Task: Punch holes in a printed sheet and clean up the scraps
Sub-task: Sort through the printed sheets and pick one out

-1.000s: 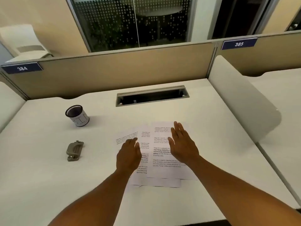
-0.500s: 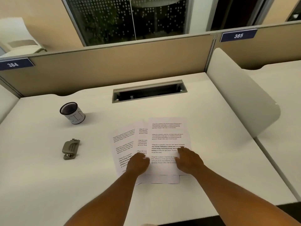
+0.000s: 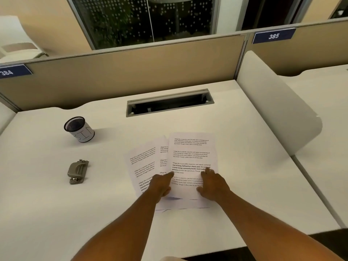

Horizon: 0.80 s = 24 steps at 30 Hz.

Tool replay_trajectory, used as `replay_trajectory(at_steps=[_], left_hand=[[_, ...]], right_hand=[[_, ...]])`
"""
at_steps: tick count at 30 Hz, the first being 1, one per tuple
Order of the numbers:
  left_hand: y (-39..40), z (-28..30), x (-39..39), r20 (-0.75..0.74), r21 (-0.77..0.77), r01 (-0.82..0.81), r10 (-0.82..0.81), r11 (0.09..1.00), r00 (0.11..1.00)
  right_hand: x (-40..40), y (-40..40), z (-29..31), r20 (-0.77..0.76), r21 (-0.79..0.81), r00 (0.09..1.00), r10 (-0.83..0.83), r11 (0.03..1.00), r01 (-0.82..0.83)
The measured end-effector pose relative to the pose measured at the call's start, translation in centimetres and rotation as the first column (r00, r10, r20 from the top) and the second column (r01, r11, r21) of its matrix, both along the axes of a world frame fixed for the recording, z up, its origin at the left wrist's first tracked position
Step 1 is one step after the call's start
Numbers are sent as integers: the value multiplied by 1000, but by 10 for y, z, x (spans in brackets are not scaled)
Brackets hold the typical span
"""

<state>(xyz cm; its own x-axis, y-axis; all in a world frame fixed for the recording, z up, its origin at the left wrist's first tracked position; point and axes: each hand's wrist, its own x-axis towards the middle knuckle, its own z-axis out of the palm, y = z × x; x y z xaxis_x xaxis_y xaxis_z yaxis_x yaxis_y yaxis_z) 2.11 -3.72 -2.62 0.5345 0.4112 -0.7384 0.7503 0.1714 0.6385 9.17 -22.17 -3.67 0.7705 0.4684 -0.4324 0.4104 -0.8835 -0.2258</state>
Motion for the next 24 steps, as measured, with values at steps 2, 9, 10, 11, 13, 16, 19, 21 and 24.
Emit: replay_trajectory(at_steps=[2, 9, 10, 11, 13, 16, 19, 21, 24], left_hand=[[-1, -3, 4, 2, 45, 60, -61, 997, 998], [-4, -6, 9, 23, 267, 227, -242, 937, 970], [-4, -6, 9, 32, 267, 233, -250, 935, 968], [-5, -6, 10, 43, 263, 233, -253, 936, 966], [-7, -4, 11, 65, 270, 242, -269, 932, 961], [-7, -3, 11, 101, 291, 246, -285, 925, 953], [-3, -3, 8, 139, 263, 239, -282, 935, 949], [2, -2, 7, 151, 213, 225, -259, 951, 954], [11, -1, 4, 137, 163, 225, -248, 961, 959]], right_hand=[[1, 0, 0, 9, -3, 1000, 12, 1000, -12], [5, -6, 0, 30, -7, 999, 28, 1000, -28], [6, -7, 1, 33, -9, 999, 24, 1000, -23], [7, -7, 2, 37, -5, 999, 12, 1000, -12], [10, -8, 4, 46, 39, 998, -47, 998, 45], [15, -8, 7, 31, 175, 978, -206, 964, 198], [24, -5, 12, 4, 312, 921, -389, 876, 368], [31, -3, 14, -44, 359, 863, -503, 799, 483], [42, 1, 20, -158, 395, 761, -629, 666, 632]])
